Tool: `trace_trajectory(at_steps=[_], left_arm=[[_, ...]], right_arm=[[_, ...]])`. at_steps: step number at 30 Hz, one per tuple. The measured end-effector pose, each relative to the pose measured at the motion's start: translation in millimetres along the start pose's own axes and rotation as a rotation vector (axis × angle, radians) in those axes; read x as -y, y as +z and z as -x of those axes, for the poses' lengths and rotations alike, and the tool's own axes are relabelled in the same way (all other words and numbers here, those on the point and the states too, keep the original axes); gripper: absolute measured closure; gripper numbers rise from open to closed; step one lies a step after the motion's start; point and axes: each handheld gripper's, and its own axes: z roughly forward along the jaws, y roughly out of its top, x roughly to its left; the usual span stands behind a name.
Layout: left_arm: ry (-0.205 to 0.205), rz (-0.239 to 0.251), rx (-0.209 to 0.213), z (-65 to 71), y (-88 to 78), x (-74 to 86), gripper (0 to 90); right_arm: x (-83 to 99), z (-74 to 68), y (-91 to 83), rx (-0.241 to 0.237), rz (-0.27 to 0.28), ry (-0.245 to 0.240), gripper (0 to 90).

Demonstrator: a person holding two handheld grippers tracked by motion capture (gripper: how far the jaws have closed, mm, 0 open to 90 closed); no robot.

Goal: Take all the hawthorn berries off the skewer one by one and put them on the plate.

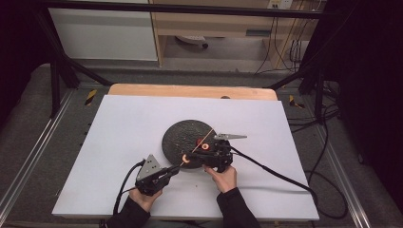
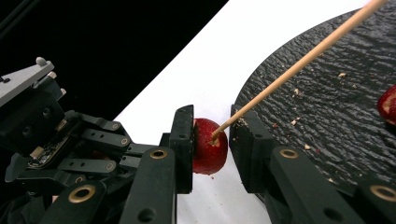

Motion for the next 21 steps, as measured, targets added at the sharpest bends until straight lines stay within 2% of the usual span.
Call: trace_trajectory(at_steps=[21], left_arm=[[0.011,0.026,-0.003,-1.4,-8.4,-1.0,88.4]], right_arm=[[-26.5,4.5,-18.8,0.037,0.046,-0.011,71.6]])
